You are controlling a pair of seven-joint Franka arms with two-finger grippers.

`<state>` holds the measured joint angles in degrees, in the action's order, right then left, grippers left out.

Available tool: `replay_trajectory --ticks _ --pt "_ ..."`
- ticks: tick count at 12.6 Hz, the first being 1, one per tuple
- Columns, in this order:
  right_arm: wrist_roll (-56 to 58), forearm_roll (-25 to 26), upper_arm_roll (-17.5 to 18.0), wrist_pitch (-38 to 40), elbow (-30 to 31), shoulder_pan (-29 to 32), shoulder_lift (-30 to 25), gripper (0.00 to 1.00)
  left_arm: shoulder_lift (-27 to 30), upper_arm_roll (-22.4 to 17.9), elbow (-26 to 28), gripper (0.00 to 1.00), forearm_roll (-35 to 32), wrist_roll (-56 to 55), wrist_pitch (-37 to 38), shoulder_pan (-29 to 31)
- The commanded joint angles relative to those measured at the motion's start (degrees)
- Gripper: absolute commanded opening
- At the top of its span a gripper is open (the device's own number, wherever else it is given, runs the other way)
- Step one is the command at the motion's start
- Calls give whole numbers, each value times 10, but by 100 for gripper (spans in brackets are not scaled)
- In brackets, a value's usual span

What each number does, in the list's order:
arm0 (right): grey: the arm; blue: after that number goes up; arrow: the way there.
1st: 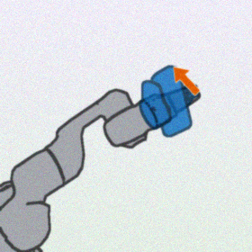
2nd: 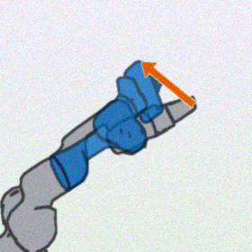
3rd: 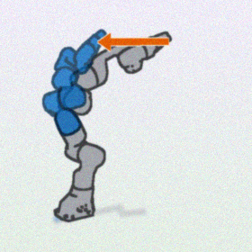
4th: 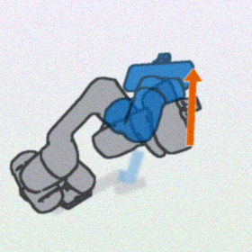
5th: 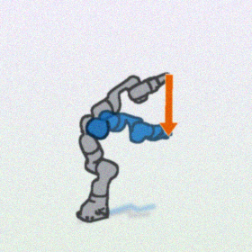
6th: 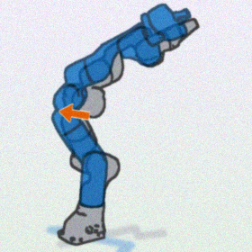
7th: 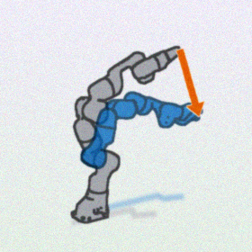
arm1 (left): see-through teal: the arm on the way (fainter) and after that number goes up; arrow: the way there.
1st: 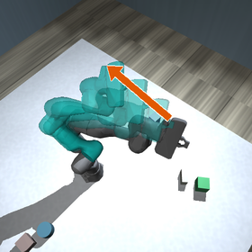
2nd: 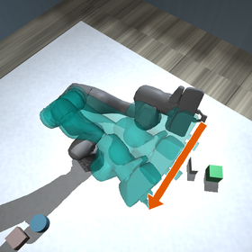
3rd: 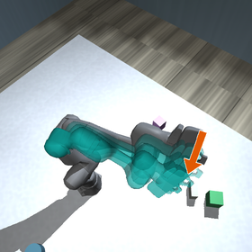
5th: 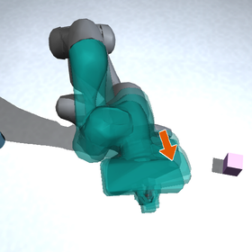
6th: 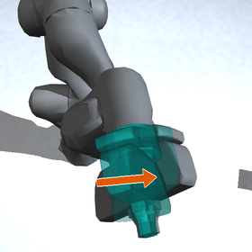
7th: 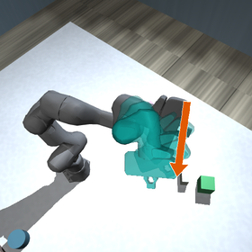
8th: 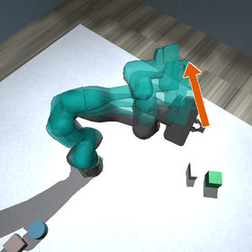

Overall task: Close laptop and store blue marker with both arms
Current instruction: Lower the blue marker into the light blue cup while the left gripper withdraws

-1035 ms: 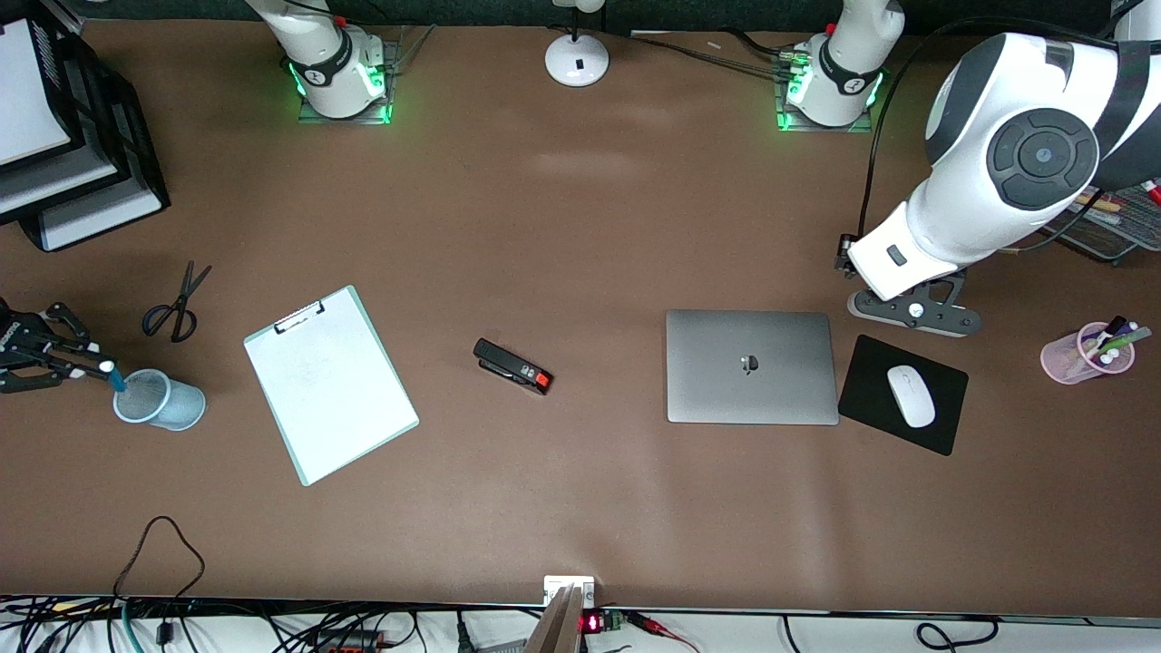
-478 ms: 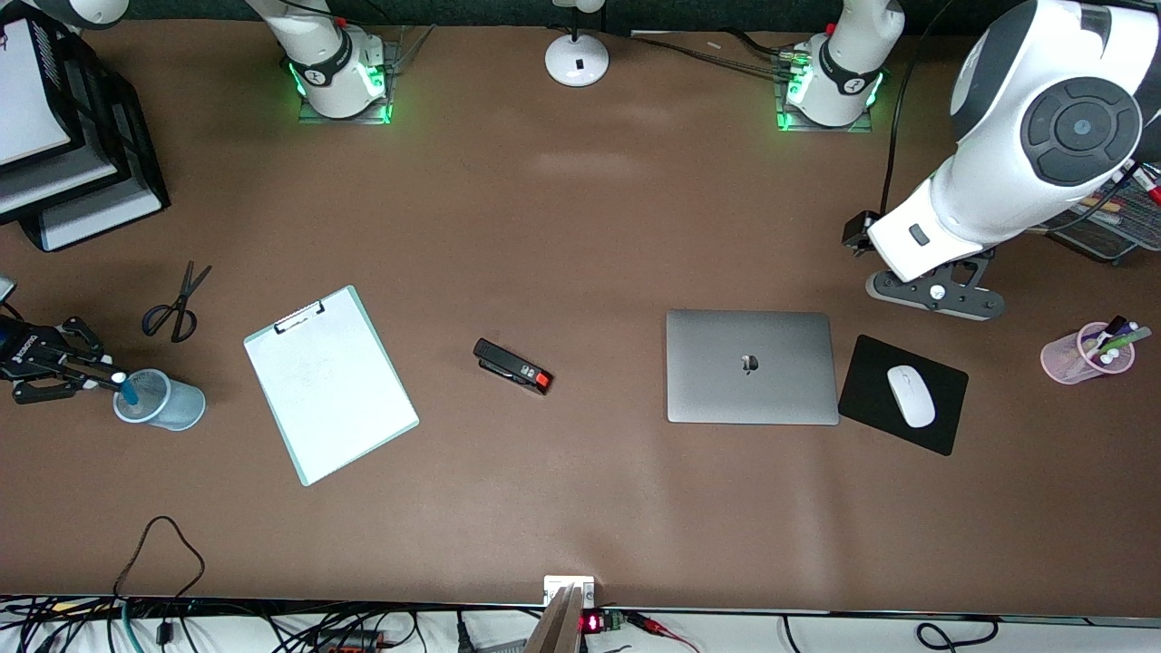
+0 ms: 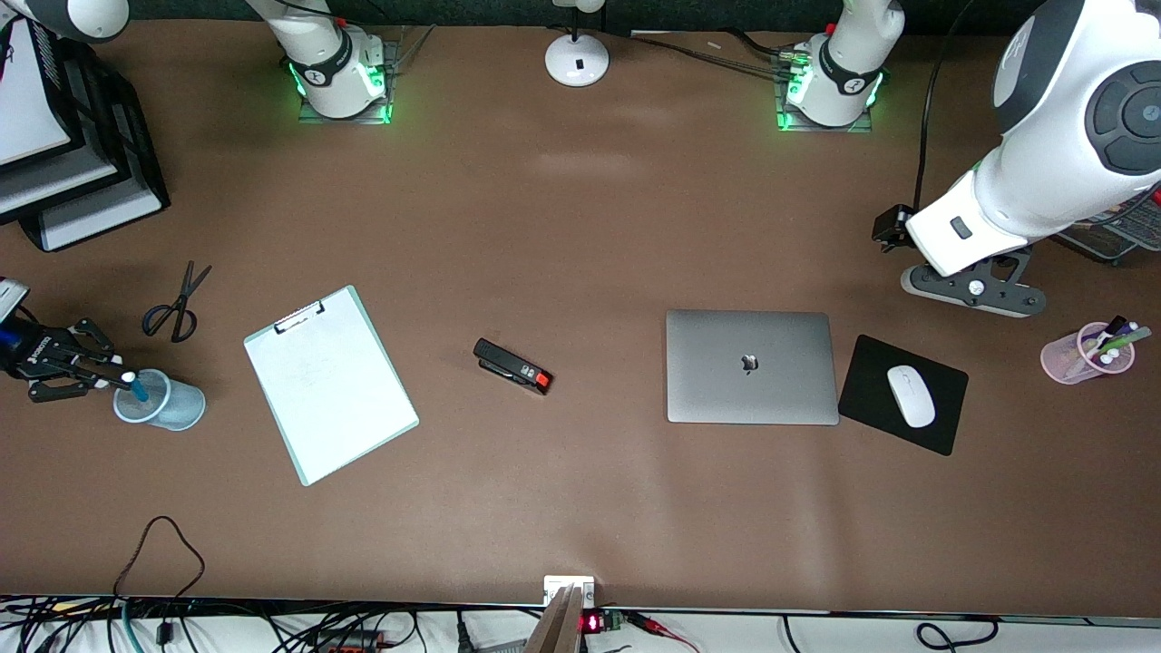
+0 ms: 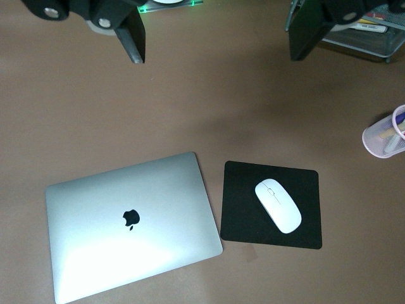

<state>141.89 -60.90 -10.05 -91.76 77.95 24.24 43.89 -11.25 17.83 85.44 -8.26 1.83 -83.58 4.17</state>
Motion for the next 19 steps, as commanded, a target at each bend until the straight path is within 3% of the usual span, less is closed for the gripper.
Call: replay_trajectory --ticks 1,6,10,13,17,19 --pt "5 -12 6 6 -22 9 21 0 9 -3 -6 100 8 37 19 9" --pt "5 1 5 -6 -23 17 40 0 41 -27 2 100 24 84 18 27" --pt "5 1 5 -30 -25 17 50 0 96 -139 61 100 51 134 -7 -35" --pt "6 0 5 -45 -25 17 57 0 170 -147 163 100 53 127 -103 -36" --pt "5 0 5 -56 -25 17 65 0 183 -151 170 100 52 93 -134 -36" --pt "5 -1 5 -58 -25 17 72 0 164 -151 165 100 104 58 -134 -30"
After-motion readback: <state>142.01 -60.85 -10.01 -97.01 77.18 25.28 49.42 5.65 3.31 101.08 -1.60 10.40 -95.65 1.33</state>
